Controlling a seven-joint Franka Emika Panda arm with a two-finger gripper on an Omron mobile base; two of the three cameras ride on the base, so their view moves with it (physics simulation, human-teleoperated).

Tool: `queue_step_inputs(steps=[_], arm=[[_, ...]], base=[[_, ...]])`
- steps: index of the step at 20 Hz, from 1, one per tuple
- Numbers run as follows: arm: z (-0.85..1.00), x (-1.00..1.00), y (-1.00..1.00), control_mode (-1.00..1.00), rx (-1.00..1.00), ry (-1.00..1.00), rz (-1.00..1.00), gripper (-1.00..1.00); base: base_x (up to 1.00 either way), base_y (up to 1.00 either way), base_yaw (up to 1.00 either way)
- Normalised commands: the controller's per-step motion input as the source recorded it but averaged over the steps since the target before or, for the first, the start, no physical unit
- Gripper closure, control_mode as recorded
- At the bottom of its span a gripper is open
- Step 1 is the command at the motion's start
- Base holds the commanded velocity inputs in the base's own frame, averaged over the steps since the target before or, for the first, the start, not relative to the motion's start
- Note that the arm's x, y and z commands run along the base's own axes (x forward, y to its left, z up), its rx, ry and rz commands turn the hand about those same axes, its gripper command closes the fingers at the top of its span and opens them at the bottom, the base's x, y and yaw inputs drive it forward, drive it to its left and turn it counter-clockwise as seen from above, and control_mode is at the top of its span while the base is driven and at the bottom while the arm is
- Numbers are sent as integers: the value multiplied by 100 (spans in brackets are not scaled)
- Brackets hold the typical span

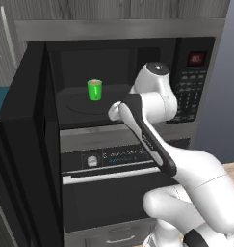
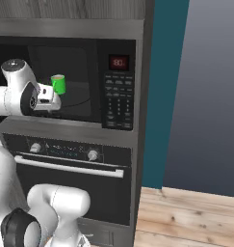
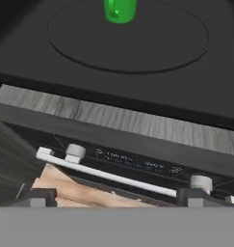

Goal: Pick the cup of tea, navigate to the dining table, and place it on the saucer.

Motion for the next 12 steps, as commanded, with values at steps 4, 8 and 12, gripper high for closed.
queue_step_inputs(steps=[4, 8, 12], arm=[[31, 0, 77, -100, 0, -23, 0, -100], [25, 24, 45, -100, 0, -14, -3, -100], [6, 69, 30, -100, 0, -2, -10, -100]], base=[[0, 0, 0], [0, 0, 0], [0, 0, 0]])
